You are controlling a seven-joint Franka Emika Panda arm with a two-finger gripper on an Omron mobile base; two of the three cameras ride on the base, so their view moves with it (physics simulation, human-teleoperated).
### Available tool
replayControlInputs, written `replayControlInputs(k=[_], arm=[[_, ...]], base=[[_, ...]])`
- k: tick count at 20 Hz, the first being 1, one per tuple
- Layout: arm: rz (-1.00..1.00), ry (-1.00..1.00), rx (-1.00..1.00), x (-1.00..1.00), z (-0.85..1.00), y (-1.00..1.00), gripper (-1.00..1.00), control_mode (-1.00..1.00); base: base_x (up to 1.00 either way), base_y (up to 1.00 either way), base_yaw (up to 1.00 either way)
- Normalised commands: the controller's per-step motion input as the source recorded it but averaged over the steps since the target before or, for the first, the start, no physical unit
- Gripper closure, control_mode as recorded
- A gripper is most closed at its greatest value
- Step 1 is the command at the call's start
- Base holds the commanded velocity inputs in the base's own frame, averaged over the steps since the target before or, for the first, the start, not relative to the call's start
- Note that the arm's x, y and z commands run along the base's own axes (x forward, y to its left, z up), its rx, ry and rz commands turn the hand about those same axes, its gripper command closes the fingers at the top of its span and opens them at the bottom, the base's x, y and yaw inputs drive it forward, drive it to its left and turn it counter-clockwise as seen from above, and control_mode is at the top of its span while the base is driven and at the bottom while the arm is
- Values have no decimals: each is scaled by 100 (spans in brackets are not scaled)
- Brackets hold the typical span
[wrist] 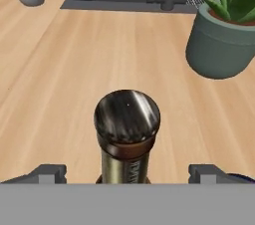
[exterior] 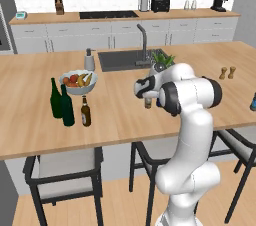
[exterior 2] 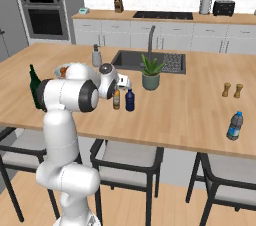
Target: Move the plastic bottles in the middle to the plastics group, and the glass bottles in the middle to the glass group.
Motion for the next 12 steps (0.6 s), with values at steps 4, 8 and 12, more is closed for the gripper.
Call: replayControlInputs(k=[4,8,12], arm=[[2,-9,0,0,-1,0,100,-100],[4,-13,0,-1,0,0,100,-100],[12,-9,1,-18,5,0,100,-100]], base=[[0,0,0],[0,0,0],[0,0,0]])
